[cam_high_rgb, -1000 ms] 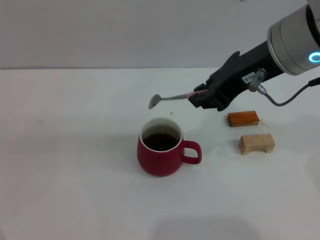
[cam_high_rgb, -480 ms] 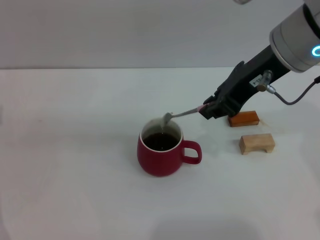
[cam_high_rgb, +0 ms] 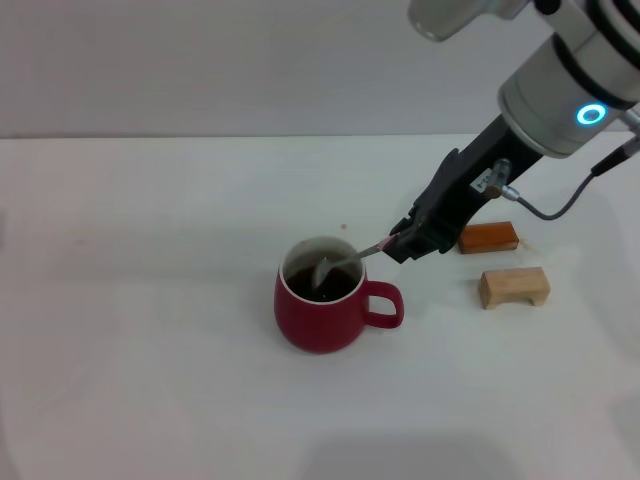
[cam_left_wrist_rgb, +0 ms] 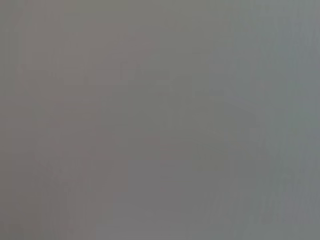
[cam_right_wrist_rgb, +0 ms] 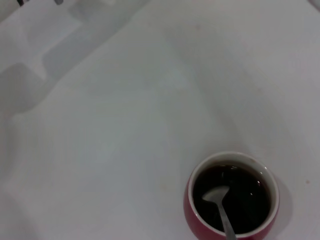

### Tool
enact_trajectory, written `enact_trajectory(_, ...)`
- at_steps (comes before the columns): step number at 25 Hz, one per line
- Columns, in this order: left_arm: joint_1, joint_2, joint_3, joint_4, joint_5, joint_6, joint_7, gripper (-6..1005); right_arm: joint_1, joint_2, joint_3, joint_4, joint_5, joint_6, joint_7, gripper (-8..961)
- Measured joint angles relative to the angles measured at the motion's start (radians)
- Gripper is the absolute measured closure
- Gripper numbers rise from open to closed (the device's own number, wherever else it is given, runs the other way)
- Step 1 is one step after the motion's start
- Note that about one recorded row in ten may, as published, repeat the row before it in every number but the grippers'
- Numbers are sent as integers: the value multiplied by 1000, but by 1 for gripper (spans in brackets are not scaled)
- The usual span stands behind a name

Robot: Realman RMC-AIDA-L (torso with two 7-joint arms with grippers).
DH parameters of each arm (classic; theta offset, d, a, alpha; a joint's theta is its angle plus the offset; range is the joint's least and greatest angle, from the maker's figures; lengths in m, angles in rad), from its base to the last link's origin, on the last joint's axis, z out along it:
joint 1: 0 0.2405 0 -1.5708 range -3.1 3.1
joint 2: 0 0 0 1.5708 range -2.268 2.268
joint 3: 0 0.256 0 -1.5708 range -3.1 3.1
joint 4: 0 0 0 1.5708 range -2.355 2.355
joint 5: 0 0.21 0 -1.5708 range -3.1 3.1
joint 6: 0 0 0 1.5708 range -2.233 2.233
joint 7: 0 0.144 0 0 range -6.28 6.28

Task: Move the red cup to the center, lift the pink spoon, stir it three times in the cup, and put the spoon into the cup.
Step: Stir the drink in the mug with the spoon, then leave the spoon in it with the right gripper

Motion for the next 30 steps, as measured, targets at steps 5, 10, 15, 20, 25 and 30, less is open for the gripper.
enact_trajectory(5, 1, 0, 1, 0, 0, 3, -18, 155, 45, -4, -1, -109, -12, -45, -45, 797)
enact_trajectory(10, 2, 0, 1, -10, 0, 6, -20, 155, 87, -5, -2, -201, -58, -102, -86, 797)
enact_trajectory(15, 1, 0, 1, -11, 0, 8, -20, 155, 115, 1, -14, -249, -82, -142, -110, 797)
enact_trajectory(20, 0, 0, -1, -11, 0, 10, -20, 155, 139, 5, -47, -280, -84, -161, -113, 798)
enact_trajectory(25, -2, 0, -5, -12, 0, 11, -20, 155, 160, 16, -65, -337, -96, -187, -113, 798)
enact_trajectory(30, -3, 1, -6, -13, 0, 11, -20, 155, 178, 27, -91, -399, -99, -220, -114, 798)
